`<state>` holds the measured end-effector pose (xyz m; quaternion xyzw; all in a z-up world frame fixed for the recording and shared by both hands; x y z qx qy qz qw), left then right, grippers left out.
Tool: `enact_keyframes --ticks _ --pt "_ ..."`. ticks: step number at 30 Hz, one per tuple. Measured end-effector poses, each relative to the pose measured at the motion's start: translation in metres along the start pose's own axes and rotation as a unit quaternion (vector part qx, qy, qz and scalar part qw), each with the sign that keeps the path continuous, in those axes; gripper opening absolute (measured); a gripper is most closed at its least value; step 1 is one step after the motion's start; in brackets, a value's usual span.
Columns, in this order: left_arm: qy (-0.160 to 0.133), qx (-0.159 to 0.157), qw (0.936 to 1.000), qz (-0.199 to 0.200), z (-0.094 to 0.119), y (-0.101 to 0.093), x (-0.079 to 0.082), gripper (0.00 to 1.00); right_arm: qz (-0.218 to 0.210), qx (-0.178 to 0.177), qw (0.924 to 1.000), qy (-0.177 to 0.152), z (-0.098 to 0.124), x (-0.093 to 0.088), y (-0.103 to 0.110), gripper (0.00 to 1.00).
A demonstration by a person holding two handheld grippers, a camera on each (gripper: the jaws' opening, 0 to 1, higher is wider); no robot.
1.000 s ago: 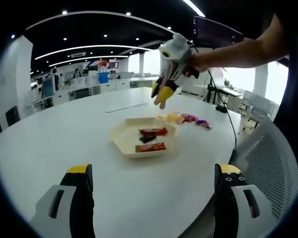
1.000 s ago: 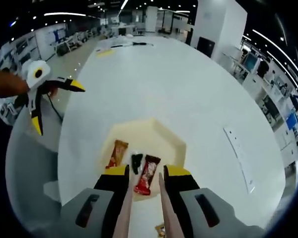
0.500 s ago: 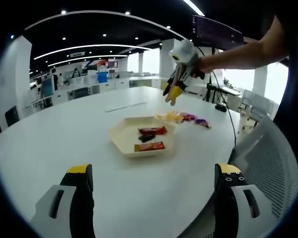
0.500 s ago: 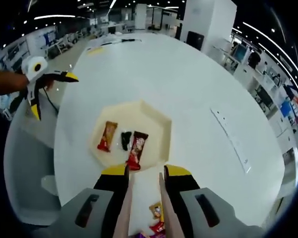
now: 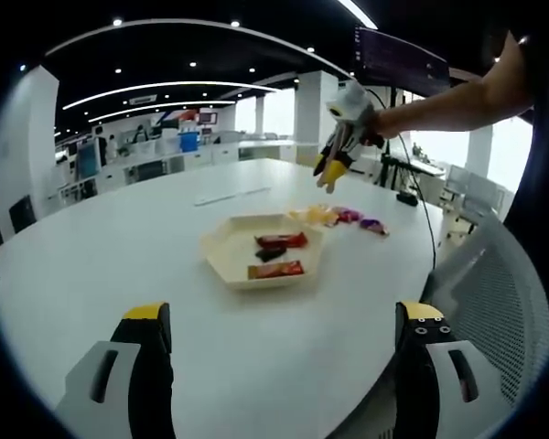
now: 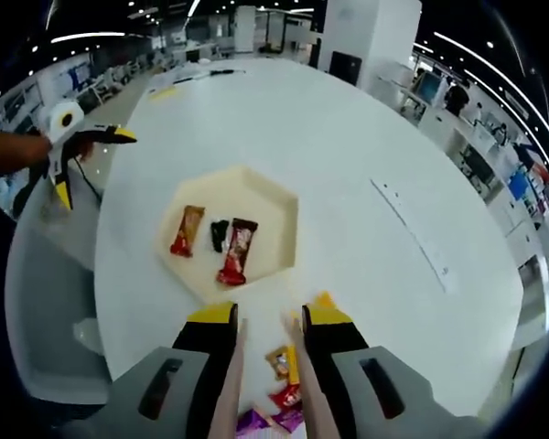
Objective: Place the target food into the container with the food tongs after gripping and lifting it, then release it inside without dropping or visibly crushing the food.
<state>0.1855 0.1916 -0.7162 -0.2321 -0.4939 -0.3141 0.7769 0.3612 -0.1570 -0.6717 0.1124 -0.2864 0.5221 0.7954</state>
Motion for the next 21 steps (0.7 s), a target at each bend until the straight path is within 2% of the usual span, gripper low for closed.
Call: enact_keyframes --ticks 21 --pt "0.006 -0.007 1.0 -0.001 -0.002 -0.001 -0.001 0.99 -0.072 -0.042 0.9964 0.013 0.015 -0.052 -0.023 0.27"
Point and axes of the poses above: the point that each gripper's makers call its tool centre point, and the gripper's own axes: z roughly backward along the fingers, y roughly to its left, x roughly out of its top, the point moved 8 cm from there along z, roughly backward along the fingers, and after that the axes turned 2 degrees about -x, right-handed, at the moved point
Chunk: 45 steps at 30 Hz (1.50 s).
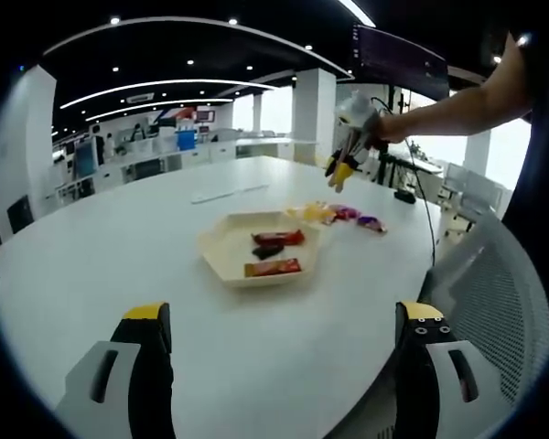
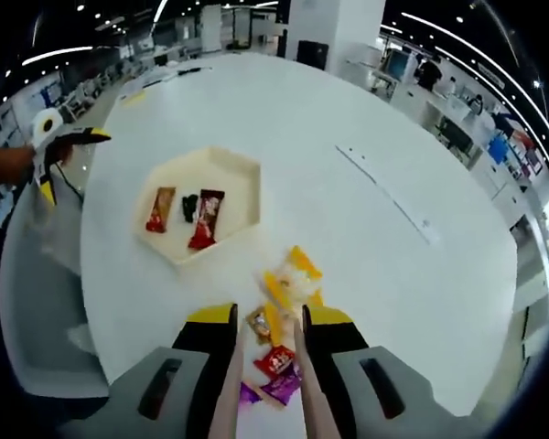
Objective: Place the target food into the container with the food tongs after gripping and lifting it, then release it inside without dropping or visibly crushing the food.
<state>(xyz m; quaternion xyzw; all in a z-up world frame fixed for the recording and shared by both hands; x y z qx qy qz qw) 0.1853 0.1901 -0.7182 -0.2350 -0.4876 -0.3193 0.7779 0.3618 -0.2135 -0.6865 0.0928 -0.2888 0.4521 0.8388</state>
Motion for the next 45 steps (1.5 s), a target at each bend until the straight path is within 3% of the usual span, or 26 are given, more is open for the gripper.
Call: enact_keyframes --ticks 17,45 --pt "-0.004 -0.002 1.0 0.001 0.0 0.0 0.0 0.99 -0.055 -0.042 0.9974 0.024 0.007 -0.043 -0.015 0.27" --pt "-0.004 0.001 1.0 0.003 0.0 0.0 0.0 0.99 -0.096 -0.056 0.9931 0.036 -0.004 -0.058 -0.018 0.28"
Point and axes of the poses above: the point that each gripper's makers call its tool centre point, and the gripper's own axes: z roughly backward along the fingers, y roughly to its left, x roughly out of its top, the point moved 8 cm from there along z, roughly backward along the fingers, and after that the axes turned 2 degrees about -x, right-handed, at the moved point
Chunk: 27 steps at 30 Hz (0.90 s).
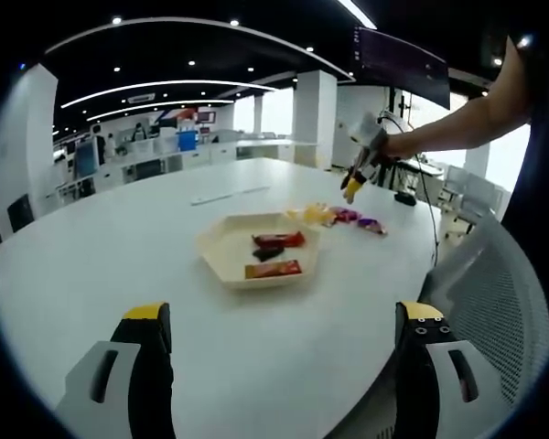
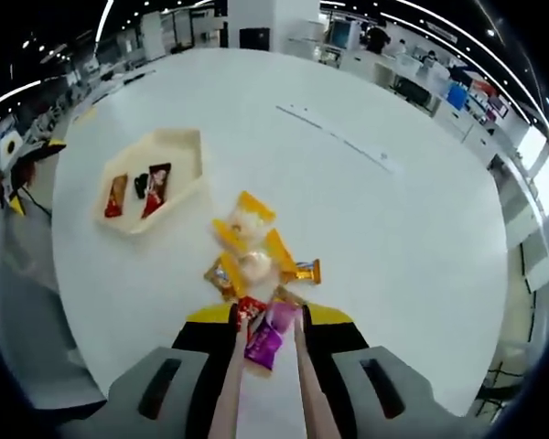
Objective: Place the target food into the container with the food tongs after gripping and lifting it, then release it inside without dropping or visibly crushing the food.
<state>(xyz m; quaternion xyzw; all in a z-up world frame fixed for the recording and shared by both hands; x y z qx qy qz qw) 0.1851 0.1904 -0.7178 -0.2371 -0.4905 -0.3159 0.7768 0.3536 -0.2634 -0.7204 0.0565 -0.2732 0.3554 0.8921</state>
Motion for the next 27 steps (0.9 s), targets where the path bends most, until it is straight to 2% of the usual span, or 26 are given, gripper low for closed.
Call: enact_keyframes --ticks 27 --pt "0.007 0.003 1.0 0.005 0.0 0.001 -0.001 0.99 -0.035 -0.003 0.9993 0.015 -0.024 -0.017 0.0 0.28"
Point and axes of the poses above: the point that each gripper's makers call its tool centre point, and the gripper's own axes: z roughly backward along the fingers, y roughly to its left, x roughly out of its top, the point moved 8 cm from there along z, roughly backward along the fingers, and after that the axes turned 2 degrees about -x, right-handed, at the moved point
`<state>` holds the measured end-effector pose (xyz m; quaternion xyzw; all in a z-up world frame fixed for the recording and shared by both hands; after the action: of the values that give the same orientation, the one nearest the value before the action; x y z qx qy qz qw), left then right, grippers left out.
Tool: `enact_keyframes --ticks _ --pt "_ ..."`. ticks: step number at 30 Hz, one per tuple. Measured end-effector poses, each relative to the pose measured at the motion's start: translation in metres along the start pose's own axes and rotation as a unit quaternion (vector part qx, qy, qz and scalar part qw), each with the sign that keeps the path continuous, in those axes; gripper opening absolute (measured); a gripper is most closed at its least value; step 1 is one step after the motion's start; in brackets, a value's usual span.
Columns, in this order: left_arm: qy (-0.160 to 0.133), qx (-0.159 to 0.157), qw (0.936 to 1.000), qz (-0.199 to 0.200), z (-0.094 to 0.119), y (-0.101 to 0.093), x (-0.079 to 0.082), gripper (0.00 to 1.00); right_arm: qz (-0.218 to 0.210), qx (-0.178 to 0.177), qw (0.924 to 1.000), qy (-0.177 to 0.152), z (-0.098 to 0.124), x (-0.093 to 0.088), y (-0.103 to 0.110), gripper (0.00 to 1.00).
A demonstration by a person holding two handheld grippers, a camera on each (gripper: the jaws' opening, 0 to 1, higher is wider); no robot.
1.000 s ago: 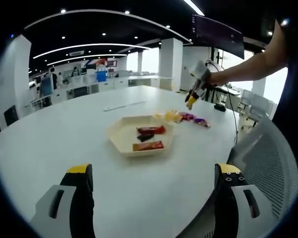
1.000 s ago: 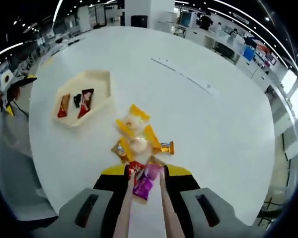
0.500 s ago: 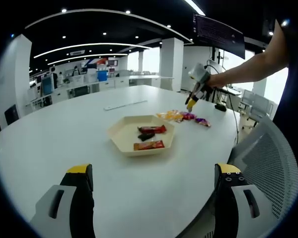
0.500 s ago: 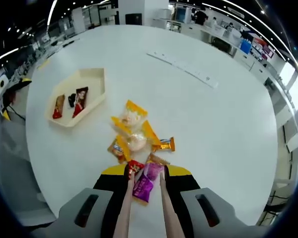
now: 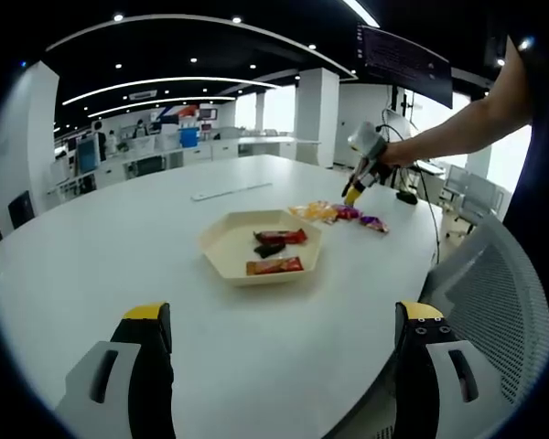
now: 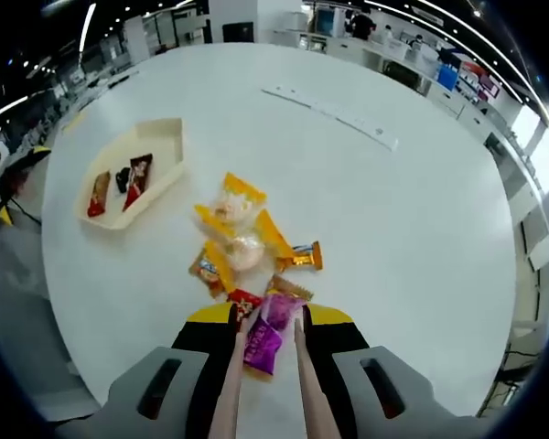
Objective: Place the target food into the container with the food tongs after gripping and lifting it, then release it inside without dropping or visibly crushing the food.
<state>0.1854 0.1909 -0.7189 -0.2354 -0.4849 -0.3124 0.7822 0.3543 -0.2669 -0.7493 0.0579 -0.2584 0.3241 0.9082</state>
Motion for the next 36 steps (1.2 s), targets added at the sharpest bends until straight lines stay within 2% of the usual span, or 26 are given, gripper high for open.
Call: enact_keyframes --ticks 11,13,15,20,30,36 --pt "0.0 0.001 1.0 0.002 0.0 0.0 0.0 0.99 0.009 0.001 0.9999 0.008 -0.012 -0.005 0.001 0.26" --pt "0.0 0.002 1.0 0.002 0.0 0.001 0.0 0.99 0.023 0.016 0.9996 -0.005 -0.014 -0.008 0.004 0.25" --pt "-0.001 0.002 1.0 0.002 0.0 0.001 0.0 0.99 0.017 0.011 0.9998 -0.002 -0.014 -0.008 -0.002 0.24" --pt "0.0 0.001 1.0 0.0 0.0 0.001 0.0 0.99 0.006 0.013 0.9999 -0.009 -0.012 -0.009 -0.001 0.22" --pt "0.002 -0.001 1.0 0.0 0.0 0.0 0.0 0.99 0.021 0.01 0.9997 0.008 -0.015 -0.006 0.001 0.22" --pt "0.001 -0.002 1.0 -0.002 0.0 0.0 -0.001 0.99 0.02 0.009 0.9998 0.003 -0.014 -0.007 0.0 0.22"
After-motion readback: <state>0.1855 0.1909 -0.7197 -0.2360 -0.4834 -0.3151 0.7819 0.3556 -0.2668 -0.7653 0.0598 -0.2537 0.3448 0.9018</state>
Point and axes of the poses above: the point that each gripper's makers call its tool centre point, and the gripper's own axes: z roughly backward along the fingers, y roughly to its left, x roughly out of its top, the point moved 8 cm from there along z, roughly backward along the fingers, and after that the axes turned 2 degrees about -x, right-handed, at the moved point
